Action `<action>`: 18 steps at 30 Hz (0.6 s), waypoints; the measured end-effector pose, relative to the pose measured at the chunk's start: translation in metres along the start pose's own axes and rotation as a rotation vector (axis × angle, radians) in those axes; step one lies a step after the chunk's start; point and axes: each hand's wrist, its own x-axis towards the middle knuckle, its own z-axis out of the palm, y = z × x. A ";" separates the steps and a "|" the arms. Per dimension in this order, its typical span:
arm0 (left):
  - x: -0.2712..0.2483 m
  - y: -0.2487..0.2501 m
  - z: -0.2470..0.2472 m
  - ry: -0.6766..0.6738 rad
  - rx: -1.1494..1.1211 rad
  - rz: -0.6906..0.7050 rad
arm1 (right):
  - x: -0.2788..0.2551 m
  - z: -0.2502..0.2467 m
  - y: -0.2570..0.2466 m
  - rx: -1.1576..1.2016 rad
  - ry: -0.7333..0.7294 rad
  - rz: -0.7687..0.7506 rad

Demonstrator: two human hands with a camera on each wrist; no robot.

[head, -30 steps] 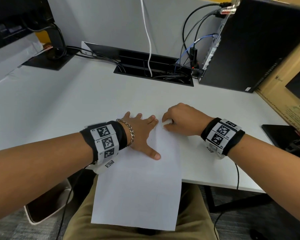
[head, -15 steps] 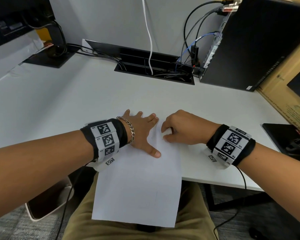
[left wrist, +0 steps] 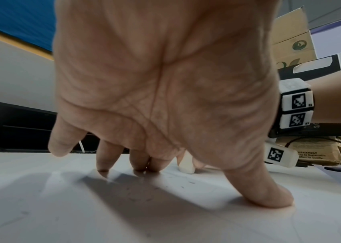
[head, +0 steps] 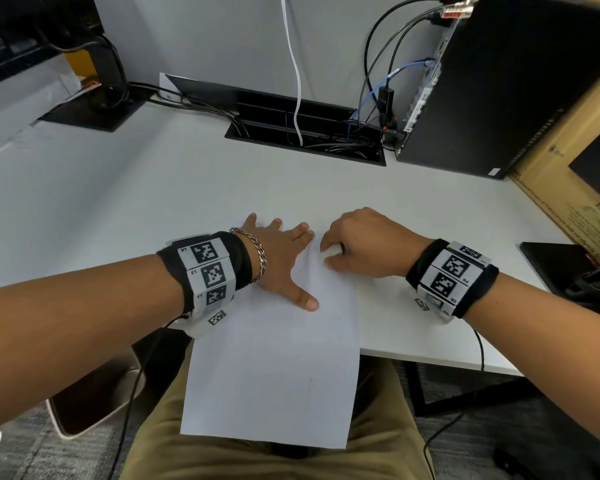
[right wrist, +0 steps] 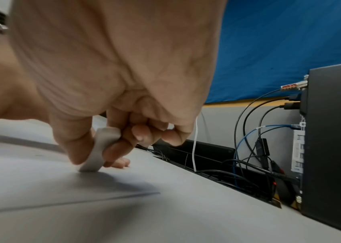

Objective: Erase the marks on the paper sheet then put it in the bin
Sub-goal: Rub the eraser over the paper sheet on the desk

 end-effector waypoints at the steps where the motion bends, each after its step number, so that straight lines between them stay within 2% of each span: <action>1: 0.000 0.000 0.000 -0.001 -0.001 0.001 | 0.002 0.001 0.001 -0.002 0.024 0.026; 3: 0.000 0.000 0.001 0.000 -0.003 0.002 | 0.000 0.003 -0.002 0.025 0.027 0.053; 7: 0.000 0.000 0.000 0.005 0.002 -0.001 | -0.011 0.000 -0.008 0.073 -0.046 0.010; 12: -0.002 0.000 0.000 0.028 0.001 0.001 | -0.028 -0.003 0.005 0.149 0.097 0.178; 18: -0.005 0.009 0.002 0.087 0.035 -0.040 | -0.052 0.015 -0.007 0.189 0.062 0.242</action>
